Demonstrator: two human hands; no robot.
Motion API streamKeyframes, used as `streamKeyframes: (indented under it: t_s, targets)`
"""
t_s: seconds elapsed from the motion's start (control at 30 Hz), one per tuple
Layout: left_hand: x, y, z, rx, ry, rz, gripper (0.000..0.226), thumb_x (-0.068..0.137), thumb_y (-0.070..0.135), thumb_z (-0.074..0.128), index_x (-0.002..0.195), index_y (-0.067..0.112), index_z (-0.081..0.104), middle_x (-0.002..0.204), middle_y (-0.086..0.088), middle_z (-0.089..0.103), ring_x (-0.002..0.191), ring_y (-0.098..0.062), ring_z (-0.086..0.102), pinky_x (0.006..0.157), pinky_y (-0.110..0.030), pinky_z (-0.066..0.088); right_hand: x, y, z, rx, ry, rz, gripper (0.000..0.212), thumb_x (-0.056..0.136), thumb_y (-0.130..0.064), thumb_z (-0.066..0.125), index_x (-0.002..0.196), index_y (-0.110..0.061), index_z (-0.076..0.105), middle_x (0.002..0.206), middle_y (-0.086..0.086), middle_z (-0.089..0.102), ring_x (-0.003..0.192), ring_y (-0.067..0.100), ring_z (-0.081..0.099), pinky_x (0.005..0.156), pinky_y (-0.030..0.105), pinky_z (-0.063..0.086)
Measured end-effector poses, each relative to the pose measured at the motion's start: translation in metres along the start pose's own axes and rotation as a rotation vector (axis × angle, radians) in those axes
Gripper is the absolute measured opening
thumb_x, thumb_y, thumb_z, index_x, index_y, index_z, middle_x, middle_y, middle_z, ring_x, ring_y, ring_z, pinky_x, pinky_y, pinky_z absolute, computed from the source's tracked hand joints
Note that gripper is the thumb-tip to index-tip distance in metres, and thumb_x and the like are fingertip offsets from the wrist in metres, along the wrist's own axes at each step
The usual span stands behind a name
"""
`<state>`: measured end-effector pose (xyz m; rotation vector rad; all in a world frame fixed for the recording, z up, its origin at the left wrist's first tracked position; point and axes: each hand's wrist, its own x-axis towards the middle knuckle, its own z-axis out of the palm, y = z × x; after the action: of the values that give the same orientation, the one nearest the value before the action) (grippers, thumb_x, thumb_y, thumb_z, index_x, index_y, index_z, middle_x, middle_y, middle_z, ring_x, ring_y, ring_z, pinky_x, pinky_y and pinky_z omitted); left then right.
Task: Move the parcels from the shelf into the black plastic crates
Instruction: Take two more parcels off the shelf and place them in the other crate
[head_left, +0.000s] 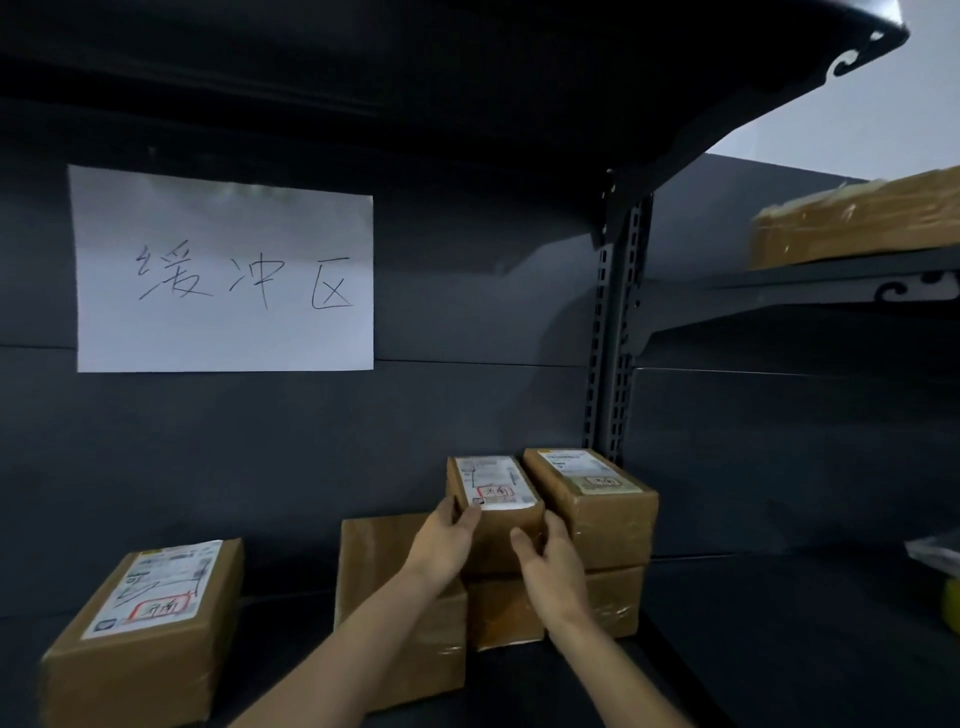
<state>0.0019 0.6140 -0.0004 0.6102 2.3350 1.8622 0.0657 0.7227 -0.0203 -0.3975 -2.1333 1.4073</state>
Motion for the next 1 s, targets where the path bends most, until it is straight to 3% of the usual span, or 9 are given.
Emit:
streamKeyframes:
  t_s: [0.17, 0.3, 0.43, 0.57, 0.63, 0.7, 0.77, 0.93, 1.0]
  targets:
    - [-0.016, 0.006, -0.012, -0.179, 0.018, 0.182, 0.045, 0.096, 0.025, 0.046, 0.139, 0.021, 0.035, 0.125, 0.01, 0.051, 0.114, -0.005, 0.048, 0.094, -0.019, 0.037, -0.008, -0.012, 0.001, 0.095, 0.096, -0.146, 0.035, 0.091, -0.025, 0.057, 0.124, -0.027, 0.045, 0.122, -0.006, 0.057, 0.116, 0.01, 0.052, 0.098, 0.03, 0.044]
    - [-0.024, 0.004, -0.028, -0.163, 0.123, 0.291, 0.041, 0.096, 0.024, 0.046, 0.136, 0.024, 0.036, 0.125, 0.012, 0.05, 0.113, 0.0, 0.046, 0.088, -0.011, 0.035, -0.014, -0.026, 0.009, 0.115, 0.097, -0.238, 0.038, 0.09, -0.026, 0.059, 0.125, -0.019, 0.045, 0.122, -0.003, 0.058, 0.116, 0.011, 0.053, 0.1, 0.036, 0.046]
    - [-0.034, 0.001, -0.049, -0.127, 0.169, 0.323, 0.04, 0.095, 0.026, 0.047, 0.134, 0.029, 0.036, 0.119, 0.02, 0.05, 0.11, 0.006, 0.049, 0.083, -0.005, 0.039, -0.02, -0.036, 0.025, 0.127, 0.073, -0.287, 0.031, 0.091, -0.026, 0.058, 0.118, -0.025, 0.044, 0.118, -0.006, 0.056, 0.112, 0.009, 0.053, 0.096, 0.028, 0.044]
    - [-0.047, -0.005, -0.077, -0.149, 0.225, 0.308, 0.036, 0.094, 0.028, 0.048, 0.128, 0.033, 0.037, 0.119, 0.016, 0.054, 0.11, -0.001, 0.054, 0.092, -0.019, 0.045, -0.029, -0.048, 0.05, 0.156, 0.028, -0.319, 0.026, 0.091, -0.025, 0.057, 0.113, -0.028, 0.043, 0.117, -0.004, 0.058, 0.11, 0.008, 0.054, 0.088, 0.019, 0.045]
    - [-0.054, -0.008, -0.095, -0.132, 0.262, 0.287, 0.033, 0.094, 0.03, 0.048, 0.124, 0.035, 0.038, 0.113, 0.02, 0.055, 0.102, 0.006, 0.056, 0.08, -0.01, 0.048, -0.035, -0.056, 0.067, 0.157, -0.007, -0.318, 0.026, 0.092, -0.027, 0.056, 0.116, -0.026, 0.044, 0.12, -0.003, 0.057, 0.109, 0.007, 0.053, 0.082, 0.012, 0.044]
    - [-0.06, -0.012, -0.113, -0.087, 0.315, 0.261, 0.029, 0.094, 0.031, 0.047, 0.122, 0.033, 0.04, 0.105, 0.026, 0.054, 0.091, 0.016, 0.056, 0.067, 0.0, 0.044, -0.043, -0.063, 0.084, 0.15, -0.049, -0.303, 0.034, 0.093, -0.029, 0.054, 0.125, -0.021, 0.045, 0.126, -0.001, 0.054, 0.113, 0.009, 0.052, 0.088, 0.019, 0.046]
    - [-0.068, -0.018, -0.13, -0.038, 0.376, 0.221, 0.031, 0.095, 0.033, 0.045, 0.126, 0.027, 0.043, 0.108, 0.019, 0.057, 0.093, 0.009, 0.058, 0.072, -0.003, 0.045, -0.051, -0.07, 0.103, 0.118, -0.082, -0.293, 0.044, 0.094, -0.031, 0.051, 0.135, -0.018, 0.042, 0.131, 0.001, 0.049, 0.116, 0.009, 0.047, 0.093, 0.022, 0.042]
    - [-0.086, -0.037, -0.168, 0.181, 0.442, 0.046, 0.042, 0.096, 0.039, 0.04, 0.133, 0.019, 0.044, 0.122, 0.004, 0.057, 0.11, -0.011, 0.052, 0.094, -0.031, 0.044, -0.066, -0.08, 0.14, 0.078, -0.178, -0.222, 0.049, 0.096, -0.032, 0.048, 0.139, -0.013, 0.036, 0.136, 0.004, 0.045, 0.115, 0.009, 0.046, 0.086, 0.016, 0.038]
    - [-0.089, -0.047, -0.179, 0.441, 0.488, 0.015, 0.042, 0.097, 0.04, 0.037, 0.131, 0.019, 0.049, 0.133, 0.0, 0.054, 0.129, -0.018, 0.043, 0.112, -0.043, 0.028, -0.07, -0.081, 0.151, 0.08, -0.197, -0.18, 0.047, 0.096, -0.03, 0.047, 0.137, -0.009, 0.038, 0.134, 0.006, 0.05, 0.12, 0.016, 0.049, 0.086, 0.016, 0.039]
